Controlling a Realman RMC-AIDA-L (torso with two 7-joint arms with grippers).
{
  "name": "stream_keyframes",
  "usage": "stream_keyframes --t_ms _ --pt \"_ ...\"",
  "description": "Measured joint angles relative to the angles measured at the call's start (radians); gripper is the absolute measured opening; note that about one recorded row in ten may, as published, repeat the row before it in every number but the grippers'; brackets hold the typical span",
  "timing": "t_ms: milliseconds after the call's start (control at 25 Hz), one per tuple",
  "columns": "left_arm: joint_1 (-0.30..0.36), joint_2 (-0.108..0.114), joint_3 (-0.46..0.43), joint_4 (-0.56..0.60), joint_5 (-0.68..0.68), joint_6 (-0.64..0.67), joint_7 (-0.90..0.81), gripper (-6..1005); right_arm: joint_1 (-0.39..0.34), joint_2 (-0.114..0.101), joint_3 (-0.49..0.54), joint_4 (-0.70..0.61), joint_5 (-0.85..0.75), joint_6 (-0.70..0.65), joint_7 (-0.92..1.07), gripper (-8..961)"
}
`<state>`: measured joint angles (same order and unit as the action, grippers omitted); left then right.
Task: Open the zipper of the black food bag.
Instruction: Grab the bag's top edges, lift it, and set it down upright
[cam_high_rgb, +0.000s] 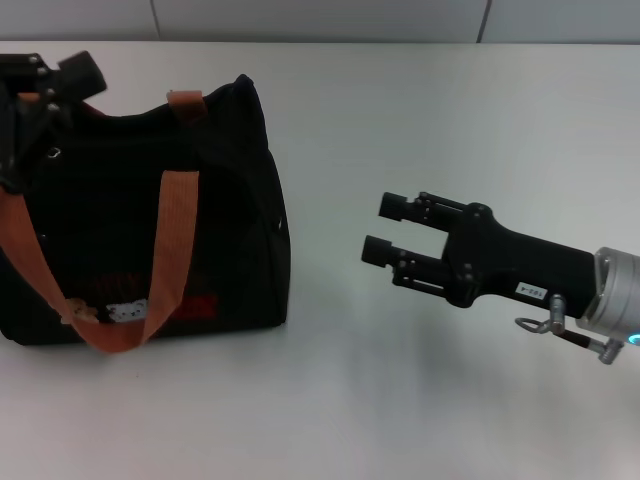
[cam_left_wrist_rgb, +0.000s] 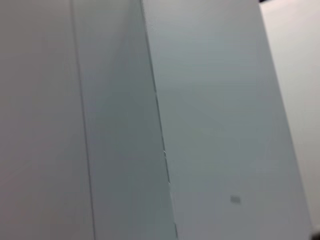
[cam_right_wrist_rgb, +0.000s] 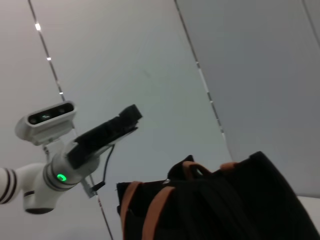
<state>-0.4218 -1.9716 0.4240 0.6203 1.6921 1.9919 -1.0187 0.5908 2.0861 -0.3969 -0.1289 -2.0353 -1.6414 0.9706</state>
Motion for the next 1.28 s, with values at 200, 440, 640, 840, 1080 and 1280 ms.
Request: stream_keyframes --t_ms 200,440,640,840,1080,1280 --pt "0.039 -0.007 -0.033 -0.030 -0.093 -0.003 -0.090 50 -0.031 -0.003 0.023 -0.016 0.008 -0.013 -0.001 685" --pt "0.156 -0.008 -0.073 -0.041 -0.123 -0.017 -0.153 76 -0.057 -0.007 0.098 -0.041 0.009 -0.059 0.008 685" --pt "0.269 0.031 -0.070 -0.069 -0.098 -0.017 -0.167 212 -0.065 -0.007 0.151 -0.078 0.010 -0.111 0.033 686" --pt "0.350 0.058 -0.075 -0.076 -0.015 -0.041 -0.133 414 -0.047 -0.008 0.161 -0.102 0.010 -0.122 0.047 686" --pt "0.410 0.062 -0.080 -0.076 0.076 -0.151 -0.096 736 -0.013 -0.007 0.154 -0.103 0.011 -0.113 0.049 686" --pt "0.382 0.034 -0.078 -0.078 0.124 -0.259 -0.072 763 0.001 -0.007 0.153 -0.103 0.011 -0.112 0.049 686"
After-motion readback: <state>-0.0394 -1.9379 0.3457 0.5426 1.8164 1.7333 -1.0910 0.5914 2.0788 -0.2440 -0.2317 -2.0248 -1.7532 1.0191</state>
